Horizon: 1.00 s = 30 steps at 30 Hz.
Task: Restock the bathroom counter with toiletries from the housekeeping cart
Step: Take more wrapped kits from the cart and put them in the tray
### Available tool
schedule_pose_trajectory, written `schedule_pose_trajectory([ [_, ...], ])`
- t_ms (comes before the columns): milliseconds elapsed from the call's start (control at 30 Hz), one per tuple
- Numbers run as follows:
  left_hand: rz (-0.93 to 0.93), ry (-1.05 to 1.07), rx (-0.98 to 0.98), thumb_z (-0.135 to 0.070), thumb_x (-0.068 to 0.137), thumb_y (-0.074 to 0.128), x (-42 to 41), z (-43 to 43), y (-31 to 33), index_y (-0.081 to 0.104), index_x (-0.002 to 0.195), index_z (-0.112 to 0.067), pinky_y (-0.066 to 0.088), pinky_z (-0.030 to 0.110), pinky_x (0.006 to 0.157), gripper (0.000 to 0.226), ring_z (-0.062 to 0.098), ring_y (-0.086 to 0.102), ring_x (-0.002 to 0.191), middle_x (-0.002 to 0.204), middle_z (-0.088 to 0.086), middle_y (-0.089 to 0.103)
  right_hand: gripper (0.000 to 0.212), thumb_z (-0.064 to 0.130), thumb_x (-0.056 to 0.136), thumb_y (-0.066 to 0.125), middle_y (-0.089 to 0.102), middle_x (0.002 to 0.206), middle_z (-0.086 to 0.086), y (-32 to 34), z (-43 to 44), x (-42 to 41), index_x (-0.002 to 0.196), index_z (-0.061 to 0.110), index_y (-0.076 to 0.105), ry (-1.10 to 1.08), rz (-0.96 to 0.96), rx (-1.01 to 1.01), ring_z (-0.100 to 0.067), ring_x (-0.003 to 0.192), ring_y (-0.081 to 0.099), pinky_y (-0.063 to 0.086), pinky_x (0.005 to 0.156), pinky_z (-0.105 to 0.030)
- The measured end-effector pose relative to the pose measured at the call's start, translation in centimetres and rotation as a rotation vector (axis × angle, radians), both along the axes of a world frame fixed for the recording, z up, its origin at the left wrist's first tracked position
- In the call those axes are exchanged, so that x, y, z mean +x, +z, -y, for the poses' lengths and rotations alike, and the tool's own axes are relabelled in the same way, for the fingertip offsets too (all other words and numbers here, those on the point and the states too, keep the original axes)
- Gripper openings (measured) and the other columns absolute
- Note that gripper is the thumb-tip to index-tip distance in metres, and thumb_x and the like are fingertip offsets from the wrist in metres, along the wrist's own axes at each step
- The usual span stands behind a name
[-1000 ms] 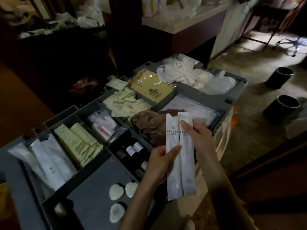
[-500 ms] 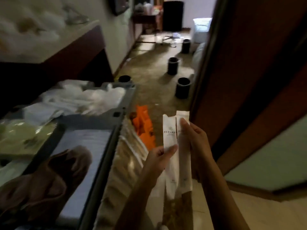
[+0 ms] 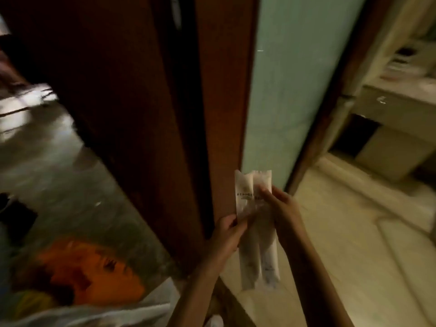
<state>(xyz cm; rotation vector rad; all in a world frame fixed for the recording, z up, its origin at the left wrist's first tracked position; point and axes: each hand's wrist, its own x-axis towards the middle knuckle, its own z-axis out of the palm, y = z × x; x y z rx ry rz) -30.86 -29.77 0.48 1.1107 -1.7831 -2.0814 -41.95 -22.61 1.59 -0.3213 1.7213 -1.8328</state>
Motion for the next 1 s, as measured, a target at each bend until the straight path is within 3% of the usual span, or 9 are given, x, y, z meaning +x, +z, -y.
schedule_pose_trajectory([
  [67, -0.054, -0.124, 0.025, -0.027, 0.094, 0.057, -2.5, -0.3, 0.3, 0.062, 0.091, -0.030, 0.052, 0.021, 0.075, 0.007, 0.015, 0.065, 0.100, 0.095, -0.009, 0.068, 0.019, 0.023, 0.093, 0.060, 0.075, 0.087, -0.009, 0.3, -1.9, -1.1, 0.100, 0.011, 0.073, -0.116, -0.014, -0.029, -0.023, 0.079, 0.072, 0.056, 0.063, -0.028],
  [200, -0.123, -0.363, 0.020, -0.020, 0.090, 0.063, -5.6, -1.3, 1.3, 0.067, 0.096, -0.024, 0.056, 0.019, 0.071, 0.008, 0.003, 0.070, 0.083, 0.086, -0.010, 0.074, 0.021, 0.026, 0.092, 0.060, 0.075, 0.091, -0.007, 1.0, -4.9, -2.6, 0.104, 0.012, 0.071, -0.325, -0.013, -0.078, -0.021, 0.084, 0.072, 0.058, 0.069, -0.028],
  [300, -0.165, -0.451, -0.037, -0.015, 0.090, 0.063, -7.1, -1.9, 1.2, 0.066, 0.099, -0.022, 0.058, 0.025, 0.073, 0.012, 0.009, 0.071, 0.082, 0.087, -0.005, 0.075, 0.015, 0.026, 0.091, 0.061, 0.075, 0.089, 0.001, 1.3, -6.5, -2.9, 0.102, 0.020, 0.071, -0.436, -0.059, -0.092, -0.012, 0.080, 0.071, 0.056, 0.067, -0.025],
  [367, -0.185, -0.522, -0.046, -0.016, 0.089, 0.064, -7.9, -2.6, 1.1, 0.067, 0.103, -0.018, 0.058, 0.031, 0.080, 0.014, 0.015, 0.071, 0.088, 0.094, 0.000, 0.075, 0.016, 0.026, 0.091, 0.062, 0.074, 0.090, 0.004, 1.0, -7.8, -2.8, 0.104, 0.022, 0.069, -0.523, -0.092, -0.082, -0.010, 0.081, 0.070, 0.058, 0.070, -0.032],
  [467, -0.194, -0.615, -0.030, -0.021, 0.089, 0.066, -8.6, -4.3, 1.0, 0.066, 0.112, -0.013, 0.055, 0.040, 0.090, 0.025, 0.019, 0.070, 0.097, 0.103, 0.004, 0.074, 0.020, 0.026, 0.089, 0.064, 0.074, 0.092, -0.004, 0.4, -10.0, -2.4, 0.105, 0.015, 0.068, -0.642, -0.045, -0.113, -0.025, 0.090, 0.070, 0.057, 0.077, -0.046],
  [533, -0.203, -0.645, -0.031, -0.020, 0.088, 0.066, -9.0, -5.5, 0.9, 0.067, 0.108, -0.015, 0.055, 0.038, 0.088, 0.021, 0.018, 0.070, 0.096, 0.102, 0.003, 0.074, 0.023, 0.027, 0.089, 0.064, 0.074, 0.090, -0.009, 0.3, -11.3, -2.3, 0.102, 0.009, 0.069, -0.694, -0.013, -0.135, -0.030, 0.088, 0.069, 0.055, 0.074, -0.043],
  [667, -0.212, -0.693, -0.022, -0.015, 0.089, 0.064, -10.0, -7.9, 0.7, 0.067, 0.097, -0.021, 0.056, 0.025, 0.071, 0.011, 0.013, 0.072, 0.083, 0.089, 0.000, 0.075, 0.028, 0.027, 0.092, 0.061, 0.070, 0.085, -0.015, -0.1, -13.4, -2.7, 0.100, 0.002, 0.067, -0.718, 0.026, -0.163, -0.029, 0.074, 0.067, 0.055, 0.053, -0.034],
  [833, -0.167, -0.717, -0.039, -0.024, 0.087, 0.066, -10.9, -9.2, -0.4, 0.068, 0.099, -0.026, 0.052, 0.045, 0.095, 0.012, 0.017, 0.069, 0.098, 0.096, -0.004, 0.075, 0.025, 0.025, 0.092, 0.061, 0.071, 0.086, -0.012, -1.2, -14.6, -3.5, 0.100, 0.002, 0.066, -0.726, 0.050, -0.164, -0.023, 0.074, 0.069, 0.055, 0.053, -0.030],
  [1000, -0.126, -0.717, -0.043, -0.024, 0.087, 0.067, -13.4, -9.5, -0.4, 0.067, 0.101, -0.026, 0.052, 0.049, 0.094, 0.015, 0.017, 0.069, 0.097, 0.098, -0.003, 0.074, 0.026, 0.031, 0.091, 0.060, 0.071, 0.097, -0.013, -1.1, -15.1, -5.7, 0.102, 0.009, 0.067, -0.698, 0.074, -0.105, -0.029, 0.087, 0.070, 0.060, 0.064, -0.041],
])
